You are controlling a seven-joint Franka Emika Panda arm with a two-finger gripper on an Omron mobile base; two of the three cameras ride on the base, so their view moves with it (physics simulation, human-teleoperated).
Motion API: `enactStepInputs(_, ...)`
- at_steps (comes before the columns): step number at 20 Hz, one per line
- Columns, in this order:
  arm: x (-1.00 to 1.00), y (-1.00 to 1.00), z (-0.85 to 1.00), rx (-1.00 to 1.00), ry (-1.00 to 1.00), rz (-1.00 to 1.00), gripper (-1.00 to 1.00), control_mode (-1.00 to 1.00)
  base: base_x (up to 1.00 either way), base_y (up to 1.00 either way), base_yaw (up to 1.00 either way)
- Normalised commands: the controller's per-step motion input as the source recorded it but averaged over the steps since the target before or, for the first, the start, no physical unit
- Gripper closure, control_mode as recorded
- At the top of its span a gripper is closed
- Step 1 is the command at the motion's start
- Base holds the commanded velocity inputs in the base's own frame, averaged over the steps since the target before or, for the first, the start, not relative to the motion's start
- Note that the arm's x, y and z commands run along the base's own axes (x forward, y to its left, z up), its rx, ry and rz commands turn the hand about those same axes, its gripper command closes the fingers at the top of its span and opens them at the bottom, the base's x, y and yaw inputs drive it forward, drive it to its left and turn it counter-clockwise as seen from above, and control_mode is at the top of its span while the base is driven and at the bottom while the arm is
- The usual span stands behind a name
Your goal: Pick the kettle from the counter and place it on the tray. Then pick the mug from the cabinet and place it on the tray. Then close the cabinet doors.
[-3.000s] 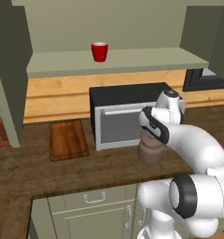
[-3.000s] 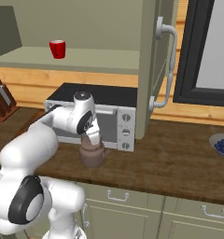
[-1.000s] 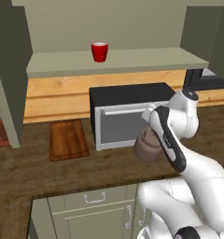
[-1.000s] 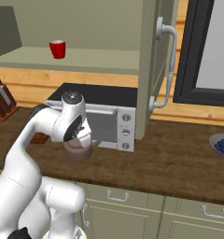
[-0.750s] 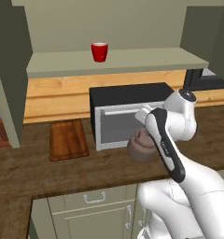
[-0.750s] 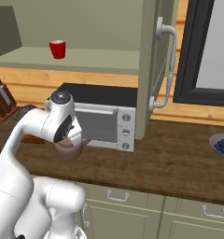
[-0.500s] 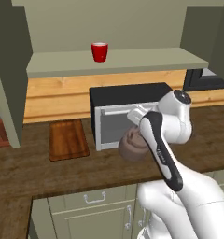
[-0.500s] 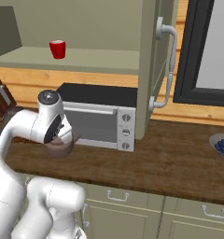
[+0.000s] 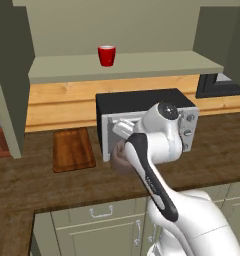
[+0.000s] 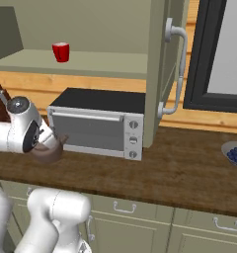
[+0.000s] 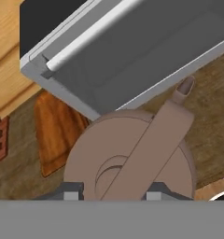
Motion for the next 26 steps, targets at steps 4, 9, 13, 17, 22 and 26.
enactStepInputs(4, 0.00, 0.59, 0.12, -0.16, -0.05, 0.04, 1.00, -1.00, 0.00, 0.00, 0.00)
enactStepInputs(9, 0.07, 0.57, 0.05, -0.14, 0.00, 0.05, 1.00, -1.00, 0.00, 0.00, 0.00)
enactStepInputs(13, 0.18, 0.62, 0.02, -0.11, 0.00, 0.04, 1.00, -1.00, 0.00, 0.00, 0.00)
enactStepInputs(17, 0.26, 0.52, 0.01, -0.01, 0.00, 0.06, 1.00, -1.00, 0.00, 0.00, 0.00)
enactStepInputs(22, 0.47, 0.20, -0.03, 0.00, -0.01, 0.12, 1.00, -1.00, 0.00, 0.00, 0.00)
enactStepInputs(26, 0.41, 0.26, -0.03, -0.01, -0.12, 0.15, 1.00, -1.00, 0.00, 0.00, 0.00)
